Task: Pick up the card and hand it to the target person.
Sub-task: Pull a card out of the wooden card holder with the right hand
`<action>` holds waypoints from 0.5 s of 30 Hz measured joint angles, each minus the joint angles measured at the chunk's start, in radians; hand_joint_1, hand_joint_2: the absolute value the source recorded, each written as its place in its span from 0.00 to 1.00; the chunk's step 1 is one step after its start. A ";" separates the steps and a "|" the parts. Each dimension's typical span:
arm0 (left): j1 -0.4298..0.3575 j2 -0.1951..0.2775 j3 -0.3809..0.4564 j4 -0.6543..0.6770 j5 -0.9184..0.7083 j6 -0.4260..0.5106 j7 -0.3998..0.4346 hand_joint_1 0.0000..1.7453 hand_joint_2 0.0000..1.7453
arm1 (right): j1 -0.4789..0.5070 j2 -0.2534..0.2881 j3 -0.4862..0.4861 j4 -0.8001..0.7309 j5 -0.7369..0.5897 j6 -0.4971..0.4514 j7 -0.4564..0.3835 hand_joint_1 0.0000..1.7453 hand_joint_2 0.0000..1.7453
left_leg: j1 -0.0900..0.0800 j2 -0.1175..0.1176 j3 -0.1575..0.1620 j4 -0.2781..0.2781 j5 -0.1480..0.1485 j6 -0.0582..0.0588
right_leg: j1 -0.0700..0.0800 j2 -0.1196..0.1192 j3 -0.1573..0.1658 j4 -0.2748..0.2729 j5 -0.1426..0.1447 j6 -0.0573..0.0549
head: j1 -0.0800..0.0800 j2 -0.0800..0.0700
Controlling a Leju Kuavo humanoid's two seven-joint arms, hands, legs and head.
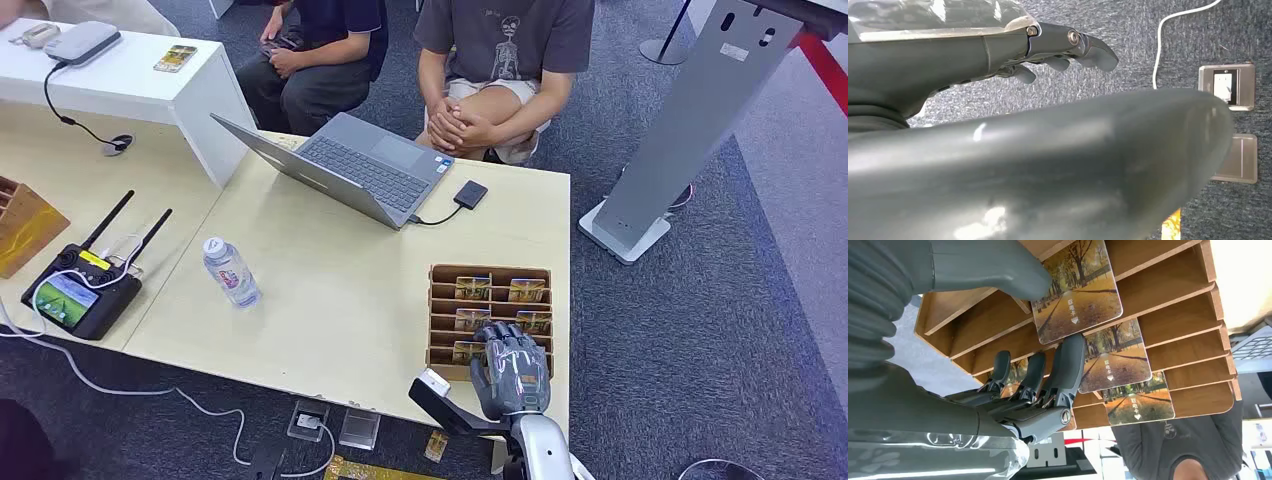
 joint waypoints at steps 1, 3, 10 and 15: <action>0.000 0.000 0.000 0.000 0.000 0.000 -0.001 0.00 0.00 | 0.000 0.001 0.000 0.001 0.003 0.001 0.001 0.50 1.00 | 0.000 0.000 0.000 0.000 0.000 0.000 | 0.000 0.000 0.000 0.000 0.000 0.000 | 0.000 0.000; 0.000 0.000 0.000 0.000 0.000 -0.001 -0.002 0.00 0.00 | -0.001 0.002 0.000 0.003 0.010 0.004 0.004 0.49 1.00 | 0.000 0.000 0.000 0.000 0.000 0.000 | 0.000 0.000 0.000 0.000 0.000 0.000 | 0.000 0.000; 0.000 0.000 0.000 0.001 -0.001 -0.001 -0.006 0.00 0.00 | -0.002 0.007 0.000 0.009 0.034 0.024 0.013 0.49 1.00 | 0.000 0.000 0.000 0.000 0.000 0.000 | 0.000 0.000 0.000 0.000 0.000 0.000 | 0.000 0.000; 0.000 0.000 0.000 0.002 -0.001 -0.002 -0.010 0.00 0.00 | -0.004 0.010 0.000 0.012 0.046 0.031 0.020 0.55 1.00 | 0.000 0.000 0.000 0.000 0.000 0.000 | 0.000 0.000 0.000 0.000 0.000 0.000 | 0.000 0.000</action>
